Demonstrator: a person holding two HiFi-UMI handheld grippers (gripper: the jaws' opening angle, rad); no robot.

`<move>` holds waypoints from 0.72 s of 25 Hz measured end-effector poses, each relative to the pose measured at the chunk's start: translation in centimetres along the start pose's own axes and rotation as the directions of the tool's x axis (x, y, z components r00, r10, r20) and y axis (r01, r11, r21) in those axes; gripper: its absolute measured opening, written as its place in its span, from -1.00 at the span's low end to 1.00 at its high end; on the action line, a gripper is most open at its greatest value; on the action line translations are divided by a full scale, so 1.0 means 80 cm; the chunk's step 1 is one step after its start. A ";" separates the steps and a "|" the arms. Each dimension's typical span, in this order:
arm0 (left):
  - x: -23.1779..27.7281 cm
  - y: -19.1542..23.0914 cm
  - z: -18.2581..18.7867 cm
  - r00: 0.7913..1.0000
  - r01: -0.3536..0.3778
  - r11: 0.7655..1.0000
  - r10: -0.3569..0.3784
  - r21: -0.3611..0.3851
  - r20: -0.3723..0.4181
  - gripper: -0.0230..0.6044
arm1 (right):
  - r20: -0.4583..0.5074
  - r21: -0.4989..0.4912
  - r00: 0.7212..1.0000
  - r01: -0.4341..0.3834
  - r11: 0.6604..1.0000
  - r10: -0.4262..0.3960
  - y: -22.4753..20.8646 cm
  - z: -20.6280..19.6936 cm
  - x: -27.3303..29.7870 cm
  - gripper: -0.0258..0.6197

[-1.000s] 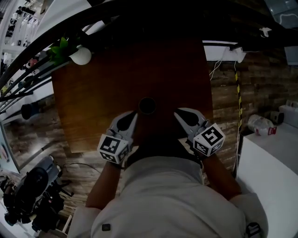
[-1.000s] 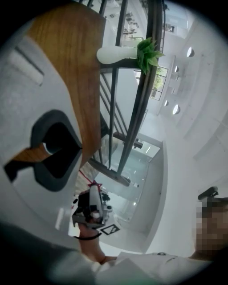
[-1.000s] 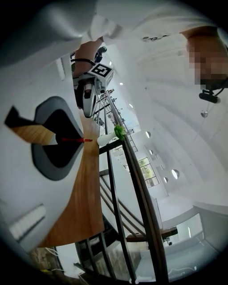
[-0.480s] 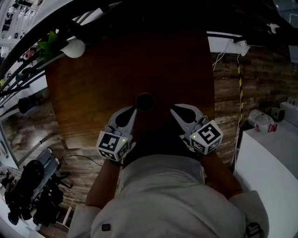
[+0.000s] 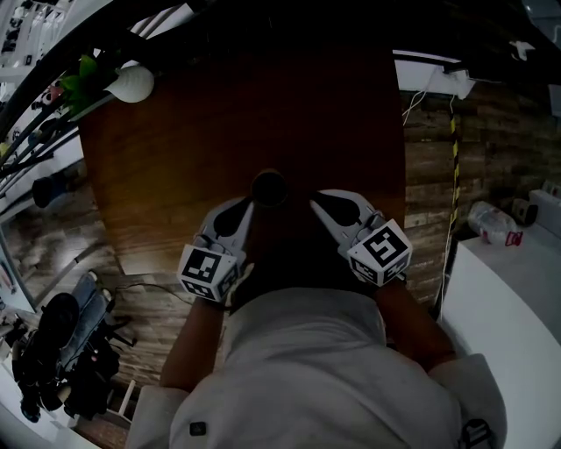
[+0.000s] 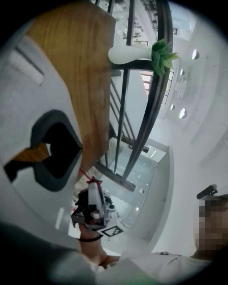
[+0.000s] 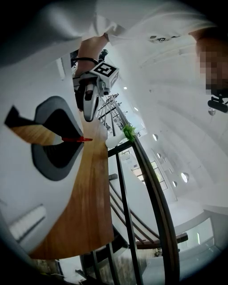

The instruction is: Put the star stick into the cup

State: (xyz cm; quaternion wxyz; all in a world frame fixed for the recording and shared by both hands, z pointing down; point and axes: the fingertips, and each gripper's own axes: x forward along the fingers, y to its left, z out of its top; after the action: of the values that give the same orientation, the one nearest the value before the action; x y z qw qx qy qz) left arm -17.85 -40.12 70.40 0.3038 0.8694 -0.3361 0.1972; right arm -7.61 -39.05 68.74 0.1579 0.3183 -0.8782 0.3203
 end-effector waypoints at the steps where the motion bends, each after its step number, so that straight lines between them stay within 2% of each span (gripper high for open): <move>1: 0.001 -0.001 0.001 1.000 0.002 1.000 -0.002 0.004 0.001 -0.92 | -0.004 0.001 1.000 -0.004 1.000 0.004 0.000 -0.001 0.002 -0.83; 18: -0.016 -0.007 -0.001 1.000 -0.009 1.000 0.009 0.007 0.019 -0.92 | -0.017 -0.023 1.000 -0.019 1.000 0.019 0.012 -0.003 0.007 -0.73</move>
State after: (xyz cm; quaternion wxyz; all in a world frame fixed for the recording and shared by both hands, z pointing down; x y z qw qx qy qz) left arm -18.38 -39.15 69.50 0.2967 0.8707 -0.3423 0.1918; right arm -8.66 -38.59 68.73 0.1660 0.3053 -0.8835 0.3143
